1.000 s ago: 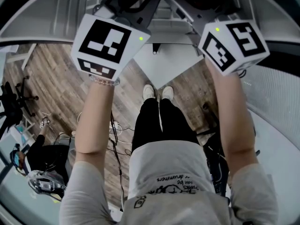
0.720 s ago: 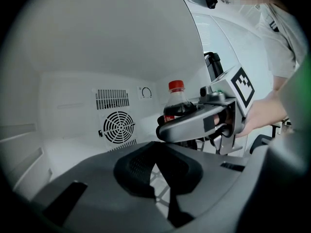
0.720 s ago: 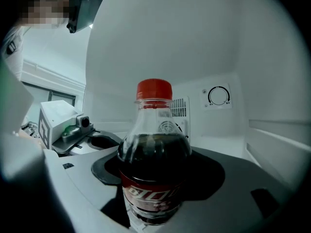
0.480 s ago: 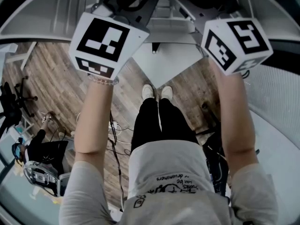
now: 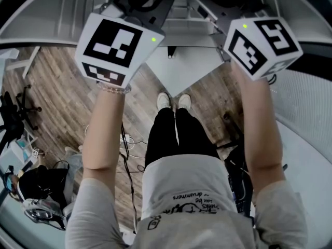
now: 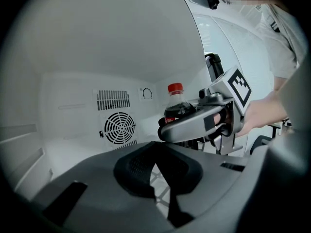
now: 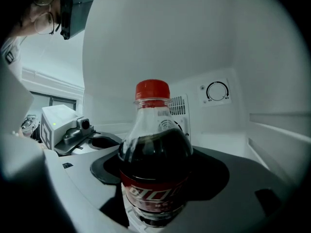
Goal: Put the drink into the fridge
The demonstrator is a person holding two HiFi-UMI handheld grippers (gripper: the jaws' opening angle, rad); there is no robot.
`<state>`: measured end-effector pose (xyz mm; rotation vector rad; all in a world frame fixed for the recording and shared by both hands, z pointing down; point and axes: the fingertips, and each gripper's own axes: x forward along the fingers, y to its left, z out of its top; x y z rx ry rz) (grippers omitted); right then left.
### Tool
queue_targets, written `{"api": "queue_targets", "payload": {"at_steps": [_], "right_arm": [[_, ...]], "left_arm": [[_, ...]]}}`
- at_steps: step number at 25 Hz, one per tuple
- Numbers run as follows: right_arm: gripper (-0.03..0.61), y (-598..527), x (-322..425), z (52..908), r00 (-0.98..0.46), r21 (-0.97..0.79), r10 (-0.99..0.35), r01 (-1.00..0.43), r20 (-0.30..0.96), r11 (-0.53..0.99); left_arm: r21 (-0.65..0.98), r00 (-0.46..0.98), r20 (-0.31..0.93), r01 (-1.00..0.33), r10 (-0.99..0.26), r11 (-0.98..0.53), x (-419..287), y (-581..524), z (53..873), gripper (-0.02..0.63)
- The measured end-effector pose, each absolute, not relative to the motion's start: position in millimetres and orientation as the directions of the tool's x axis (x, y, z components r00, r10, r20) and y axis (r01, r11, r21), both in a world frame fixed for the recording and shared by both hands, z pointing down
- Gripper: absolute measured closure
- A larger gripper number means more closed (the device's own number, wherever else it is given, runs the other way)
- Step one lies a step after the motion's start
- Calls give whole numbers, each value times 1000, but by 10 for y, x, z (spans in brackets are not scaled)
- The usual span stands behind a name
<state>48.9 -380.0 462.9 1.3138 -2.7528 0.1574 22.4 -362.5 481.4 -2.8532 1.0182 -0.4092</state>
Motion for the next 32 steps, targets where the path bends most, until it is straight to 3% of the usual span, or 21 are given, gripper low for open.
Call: {"api": "queue_targets", "payload": {"at_steps": [16, 25, 32], "right_arm": [[202, -3773, 645, 4686, -572, -131, -812, -819, 116, 559], [201, -2905, 1222, 4530, -531, -123, -835, -847, 141, 518], [204, -2955, 885, 4648, -536, -124, -826, -844, 173, 522]], "left_arm": [[-123, 729, 207, -643, -653, -756, 161, -3608, 4851, 612], [-61, 708, 181, -684, -682, -727, 458, -2885, 4630, 612], [20, 700, 148, -708, -698, -706, 34, -2974, 4648, 612]]}}
